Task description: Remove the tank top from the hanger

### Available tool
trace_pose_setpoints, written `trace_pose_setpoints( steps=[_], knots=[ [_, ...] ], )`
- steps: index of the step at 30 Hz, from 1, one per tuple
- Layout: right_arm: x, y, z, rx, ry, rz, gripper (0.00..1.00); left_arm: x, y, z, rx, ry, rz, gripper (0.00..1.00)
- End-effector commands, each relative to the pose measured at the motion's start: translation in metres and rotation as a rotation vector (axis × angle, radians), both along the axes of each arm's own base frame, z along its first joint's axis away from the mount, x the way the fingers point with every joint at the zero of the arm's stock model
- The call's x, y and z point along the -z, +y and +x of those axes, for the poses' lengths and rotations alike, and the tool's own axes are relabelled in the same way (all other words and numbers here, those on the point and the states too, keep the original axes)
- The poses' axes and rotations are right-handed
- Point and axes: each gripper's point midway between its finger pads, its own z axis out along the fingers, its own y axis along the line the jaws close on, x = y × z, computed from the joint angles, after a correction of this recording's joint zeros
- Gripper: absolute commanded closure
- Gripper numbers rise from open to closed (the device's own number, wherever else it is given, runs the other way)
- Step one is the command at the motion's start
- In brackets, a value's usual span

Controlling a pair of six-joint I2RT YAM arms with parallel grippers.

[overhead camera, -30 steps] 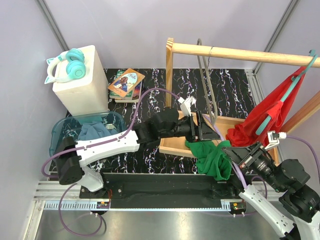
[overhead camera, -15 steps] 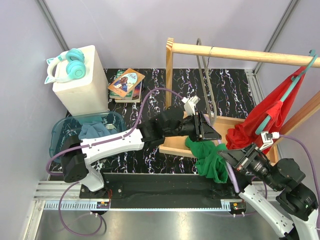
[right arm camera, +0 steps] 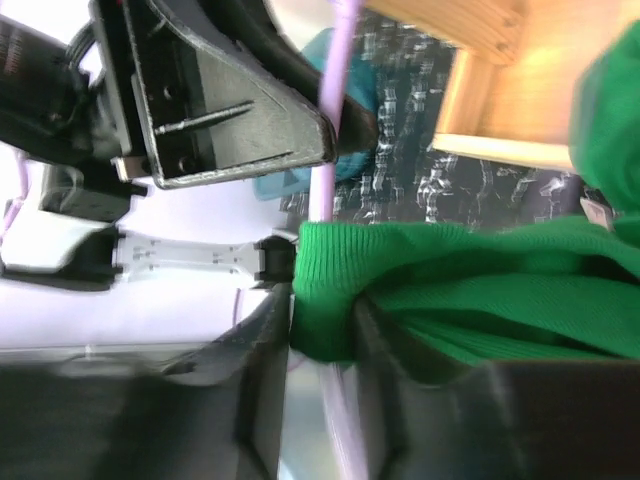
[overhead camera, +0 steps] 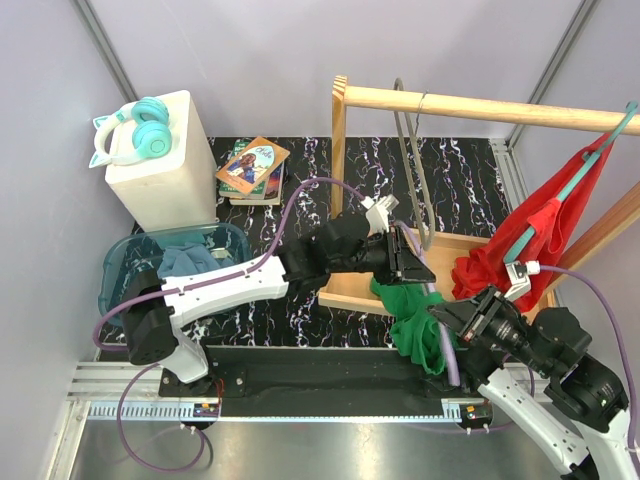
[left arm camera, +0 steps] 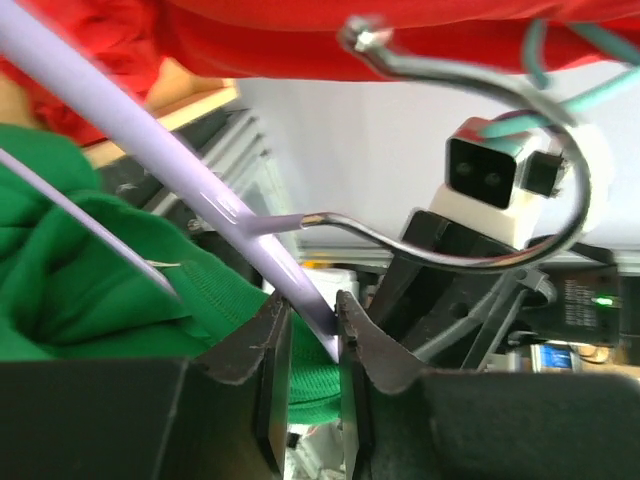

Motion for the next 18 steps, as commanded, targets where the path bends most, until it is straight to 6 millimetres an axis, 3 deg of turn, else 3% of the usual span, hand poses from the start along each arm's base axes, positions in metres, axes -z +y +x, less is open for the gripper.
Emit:
trace_pose_setpoints(
  steps=[1, 3, 7, 12, 16, 18],
  knots=[
    [0.006, -0.013, 0.009, 0.089, 0.050, -0.056, 0.52, 0.024, 0.015, 0.030, -0.029, -0.098, 0.096, 1.00],
    [0.016, -0.021, 0.009, 0.126, 0.098, -0.102, 0.31, 0.026, 0.020, 0.037, -0.048, -0.134, 0.113, 1.00],
    [0.026, -0.032, 0.006, 0.147, 0.153, -0.206, 0.13, 0.021, 0.026, 0.046, -0.073, -0.187, 0.134, 1.00],
    [0.024, -0.025, 0.003, 0.083, 0.107, -0.236, 0.04, 0.010, 0.026, 0.049, -0.083, -0.220, 0.099, 1.00],
    [0.009, 0.001, 0.013, -0.012, 0.008, -0.184, 0.03, -0.006, 0.025, 0.052, -0.103, -0.256, 0.038, 1.00],
    [0.009, 0.010, 0.018, -0.042, -0.005, -0.194, 0.07, -0.023, 0.021, 0.056, -0.117, -0.285, -0.032, 1.00]
  ],
)
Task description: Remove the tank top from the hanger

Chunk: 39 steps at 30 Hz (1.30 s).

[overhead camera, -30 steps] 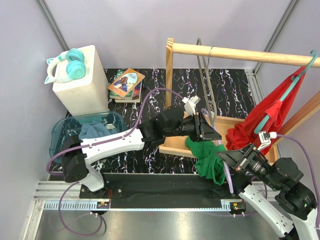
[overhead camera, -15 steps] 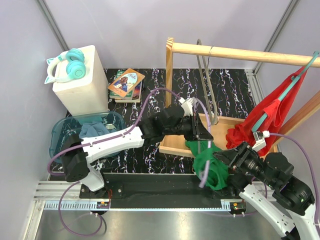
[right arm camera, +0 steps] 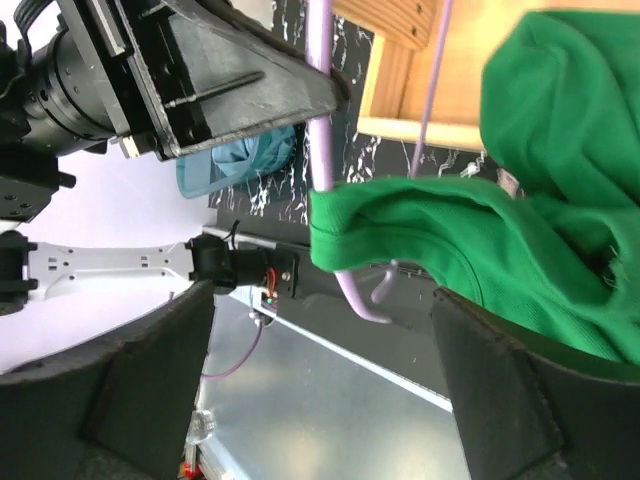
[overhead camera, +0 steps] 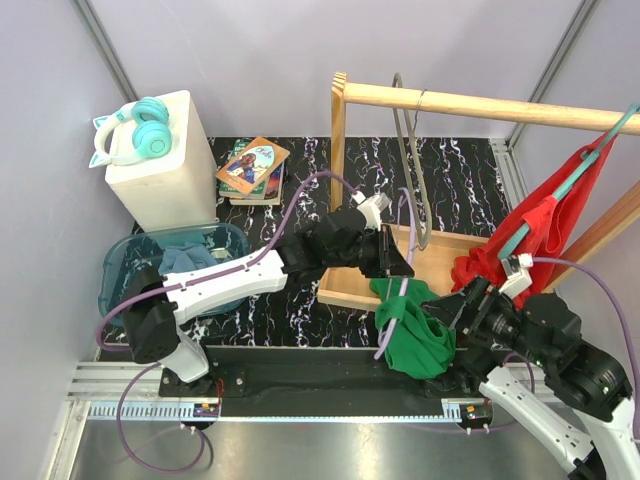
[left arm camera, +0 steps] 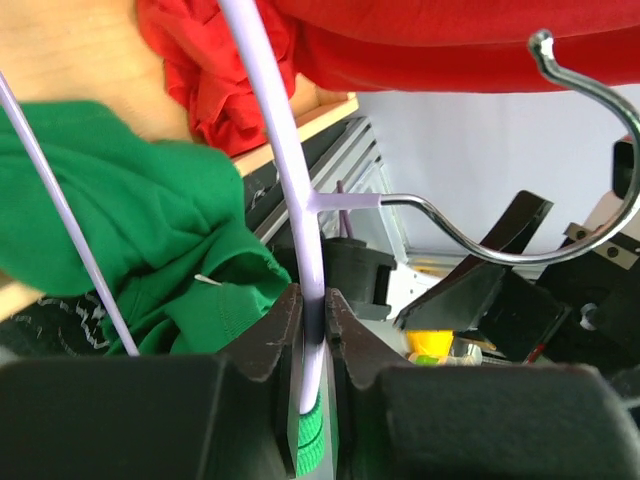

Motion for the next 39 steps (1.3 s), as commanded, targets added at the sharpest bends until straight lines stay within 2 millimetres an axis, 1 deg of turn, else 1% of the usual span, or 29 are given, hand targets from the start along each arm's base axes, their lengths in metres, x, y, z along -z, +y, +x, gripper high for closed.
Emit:
trace_pose_setpoints(
  steps=[1, 2, 3, 5, 8, 9, 11, 12, 14, 15, 18, 19, 20, 23, 24, 25, 27, 28, 30, 31, 36, 39],
  knots=[
    [-0.015, 0.028, 0.018, -0.110, -0.112, -0.003, 0.11, -0.079, -0.006, 0.025, -0.055, -0.176, -0.251, 1.00],
    [-0.013, 0.029, 0.020, -0.114, -0.111, -0.016, 0.17, -0.084, -0.007, 0.026, -0.056, -0.186, -0.268, 1.00],
    [-0.008, 0.030, 0.026, -0.105, -0.102, -0.043, 0.20, -0.086, -0.008, 0.027, -0.058, -0.190, -0.273, 1.00],
    [-0.005, 0.031, 0.034, -0.096, -0.113, -0.073, 0.24, -0.088, -0.009, 0.029, -0.064, -0.194, -0.278, 1.00],
    [-0.001, 0.038, 0.041, -0.113, -0.113, -0.085, 0.34, -0.087, -0.008, 0.033, -0.082, -0.189, -0.272, 1.00],
    [0.002, 0.042, 0.040, -0.130, -0.099, -0.082, 0.40, -0.087, -0.008, 0.034, -0.082, -0.187, -0.273, 1.00],
    [0.009, 0.046, 0.038, -0.147, -0.075, -0.072, 0.45, -0.087, -0.009, 0.036, -0.083, -0.179, -0.275, 1.00],
    [0.013, 0.047, 0.036, -0.156, -0.065, -0.064, 0.54, -0.086, -0.009, 0.037, -0.082, -0.176, -0.274, 1.00],
    [0.015, 0.047, 0.033, -0.157, -0.055, -0.051, 0.60, -0.088, -0.009, 0.040, -0.088, -0.182, -0.273, 1.00],
    [0.017, 0.047, 0.031, -0.162, -0.054, -0.042, 0.61, -0.088, -0.009, 0.041, -0.091, -0.182, -0.271, 1.00],
    [0.024, 0.048, 0.025, -0.175, -0.039, -0.025, 0.69, -0.090, -0.011, 0.044, -0.092, -0.180, -0.275, 1.00],
    [0.025, 0.048, 0.023, -0.177, -0.028, -0.016, 0.77, -0.090, -0.012, 0.044, -0.091, -0.179, -0.275, 1.00],
    [0.026, 0.049, 0.021, -0.183, -0.022, -0.007, 0.81, -0.089, -0.013, 0.044, -0.090, -0.174, -0.274, 1.00],
    [0.031, 0.048, 0.017, -0.187, 0.003, -0.002, 0.99, -0.087, -0.012, 0.046, -0.099, -0.171, -0.268, 1.00],
    [0.030, 0.046, 0.014, -0.186, 0.002, 0.004, 1.00, -0.087, -0.011, 0.047, -0.105, -0.172, -0.266, 1.00],
    [0.034, 0.043, 0.011, -0.185, 0.017, -0.009, 1.00, -0.085, -0.011, 0.048, -0.108, -0.169, -0.260, 1.00],
    [0.034, 0.035, 0.006, -0.167, 0.011, -0.019, 1.00, -0.082, -0.008, 0.053, -0.130, -0.158, -0.245, 1.00],
    [0.041, 0.031, 0.001, -0.166, 0.036, -0.037, 1.00, -0.080, -0.007, 0.054, -0.134, -0.151, -0.238, 1.00],
    [0.042, 0.023, -0.004, -0.150, 0.032, -0.041, 1.00, -0.081, -0.005, 0.057, -0.142, -0.143, -0.240, 1.00],
    [0.047, 0.020, -0.006, -0.144, 0.049, -0.050, 1.00, -0.080, -0.005, 0.057, -0.143, -0.139, -0.239, 1.00],
    [0.043, 0.015, -0.006, -0.119, 0.036, -0.047, 1.00, -0.078, -0.003, 0.058, -0.146, -0.131, -0.234, 1.00],
    [0.040, 0.011, -0.007, -0.104, 0.022, -0.046, 0.98, -0.077, -0.003, 0.057, -0.142, -0.122, -0.234, 1.00]
  ],
)
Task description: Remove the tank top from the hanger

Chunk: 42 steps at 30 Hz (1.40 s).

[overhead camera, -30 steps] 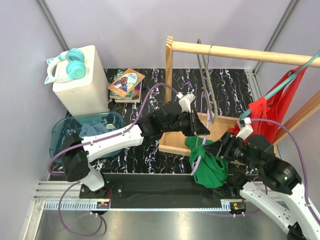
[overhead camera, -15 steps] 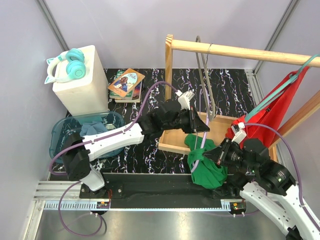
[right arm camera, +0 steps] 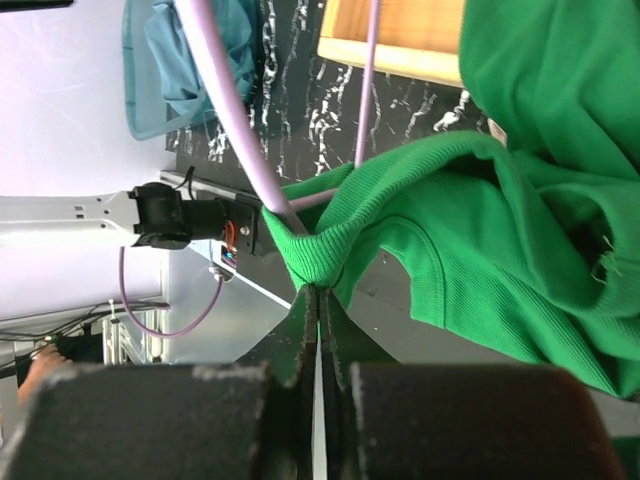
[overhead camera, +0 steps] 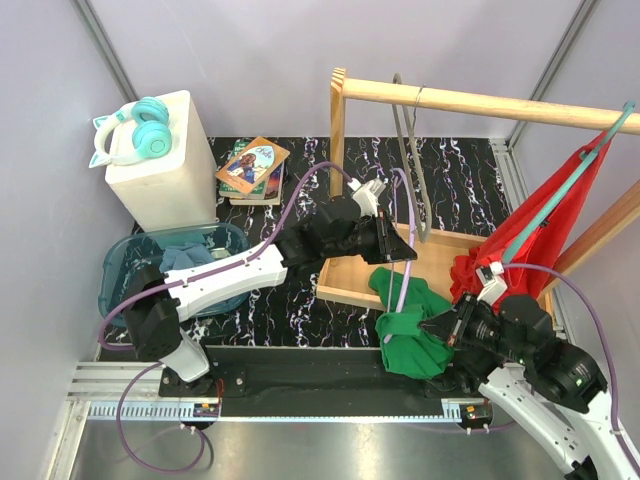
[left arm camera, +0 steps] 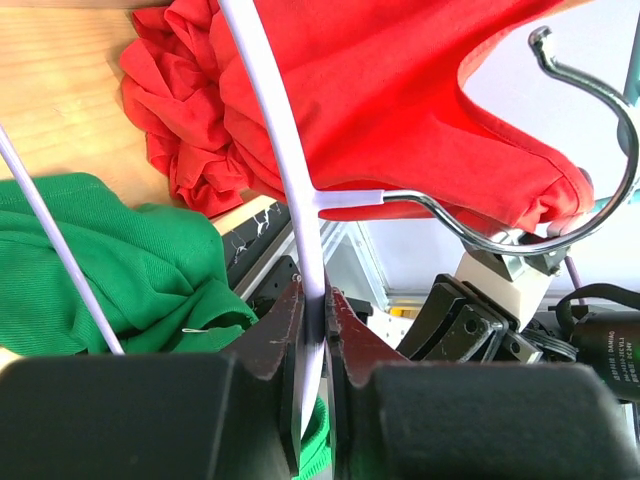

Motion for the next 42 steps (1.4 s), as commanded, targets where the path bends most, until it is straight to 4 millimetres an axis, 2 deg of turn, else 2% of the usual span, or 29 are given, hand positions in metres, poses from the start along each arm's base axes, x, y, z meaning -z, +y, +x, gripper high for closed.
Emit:
trace_pose_setpoints(
  steps=[1, 7, 10, 11, 13, 14, 15, 21, 23, 26, 28, 31, 37, 39, 40, 42],
  knots=[
    [-0.016, -0.009, 0.000, 0.047, -0.044, 0.023, 0.94, -0.051, 0.003, 0.027, -0.081, -0.064, -0.127, 1.00],
    [-0.039, -0.021, 0.001, 0.120, -0.131, 0.109, 0.79, -0.049, 0.003, 0.021, -0.056, -0.051, -0.128, 1.00],
    [-0.048, -0.023, 0.000, 0.126, -0.149, 0.131, 0.50, -0.049, 0.005, 0.018, -0.055, -0.044, -0.135, 1.00],
    [-0.053, -0.024, -0.002, 0.124, -0.157, 0.140, 0.34, -0.049, 0.006, 0.019, -0.056, -0.043, -0.134, 1.00],
    [-0.054, -0.027, -0.004, 0.133, -0.155, 0.142, 0.16, -0.050, 0.007, 0.018, -0.056, -0.039, -0.136, 1.00],
    [-0.057, -0.030, -0.006, 0.139, -0.162, 0.150, 0.03, -0.049, 0.006, 0.018, -0.055, -0.036, -0.135, 1.00],
    [-0.054, -0.033, -0.009, 0.145, -0.149, 0.143, 0.00, -0.052, 0.006, 0.018, -0.053, -0.037, -0.140, 1.00],
    [-0.046, -0.055, -0.031, 0.188, -0.118, 0.156, 0.00, -0.054, 0.004, 0.014, -0.034, -0.022, -0.139, 1.00],
    [-0.046, -0.068, -0.032, 0.244, -0.116, 0.135, 0.00, -0.053, 0.005, 0.012, -0.029, -0.017, -0.139, 1.00],
    [-0.026, -0.086, -0.038, 0.318, -0.043, 0.077, 0.00, -0.050, 0.006, 0.011, -0.027, -0.009, -0.139, 1.00],
    [-0.020, -0.089, -0.040, 0.334, -0.012, 0.065, 0.00, -0.051, 0.007, 0.011, -0.028, -0.008, -0.142, 1.00],
    [-0.010, -0.085, -0.044, 0.300, 0.011, 0.032, 0.00, -0.050, 0.007, 0.009, -0.023, -0.004, -0.144, 1.00],
    [-0.013, -0.080, -0.042, 0.234, -0.049, 0.006, 0.00, -0.053, 0.010, 0.007, -0.021, 0.000, -0.153, 1.00],
    [-0.019, -0.069, -0.038, 0.189, -0.083, 0.020, 0.00, -0.055, 0.011, 0.006, -0.027, 0.003, -0.156, 1.00],
    [-0.019, -0.057, -0.041, 0.125, -0.061, 0.028, 0.00, -0.054, 0.012, 0.008, -0.039, 0.015, -0.155, 1.00],
    [-0.019, -0.033, -0.032, 0.043, -0.051, 0.036, 0.00, -0.054, 0.012, 0.009, -0.050, 0.029, -0.158, 1.00]
  ],
)
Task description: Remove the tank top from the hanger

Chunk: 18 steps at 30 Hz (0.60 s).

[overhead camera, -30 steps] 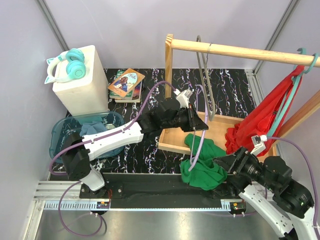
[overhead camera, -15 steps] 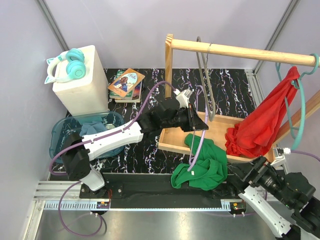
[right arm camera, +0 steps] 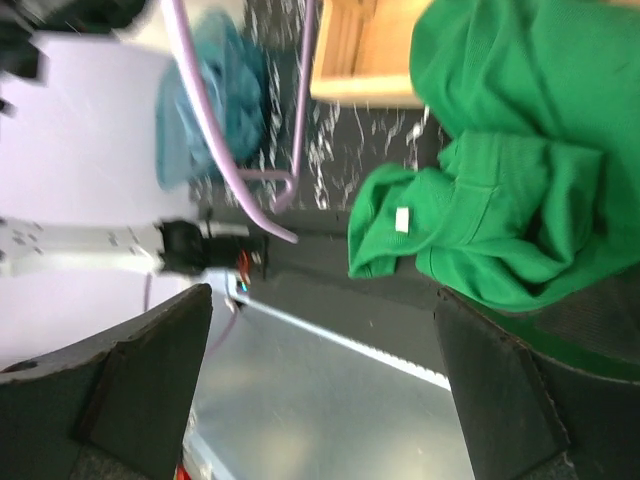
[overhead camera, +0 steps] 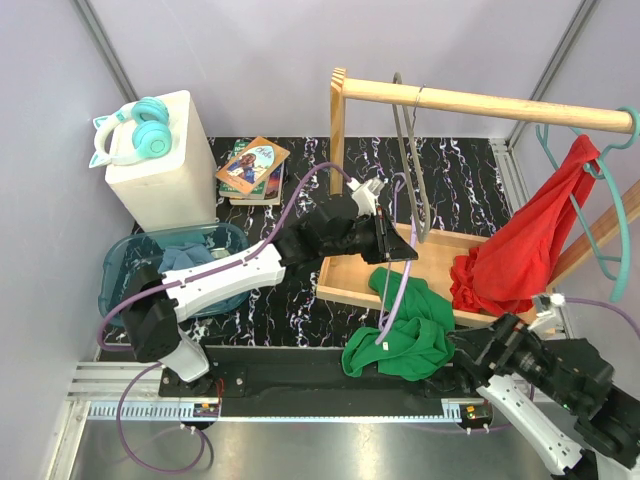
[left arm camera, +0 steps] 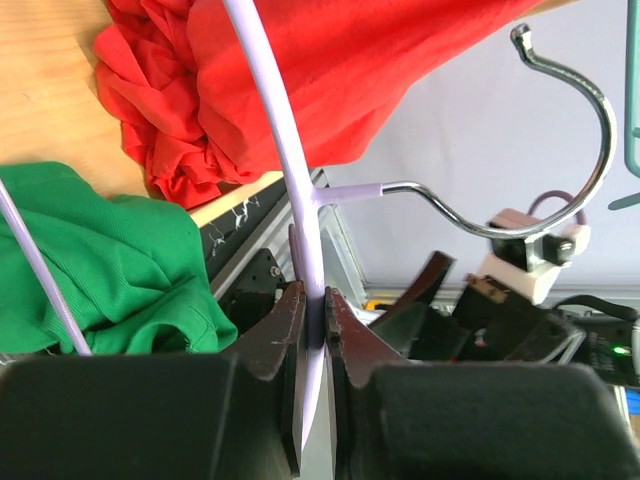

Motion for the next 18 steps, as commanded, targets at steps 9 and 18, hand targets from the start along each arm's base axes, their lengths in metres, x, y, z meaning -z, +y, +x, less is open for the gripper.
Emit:
trace_pose_setpoints(
  steps=[9, 18],
  knots=[
    [-0.015, 0.086, 0.052, -0.297, -0.026, -0.095, 0.00, -0.028, 0.020, 0.025, -0.206, 0.127, -0.126, 1.00],
    [-0.016, 0.115, 0.076, -0.307, -0.018, -0.027, 0.06, -0.029, 0.028, 0.041, -0.346, 0.184, -0.131, 1.00]
  ],
)
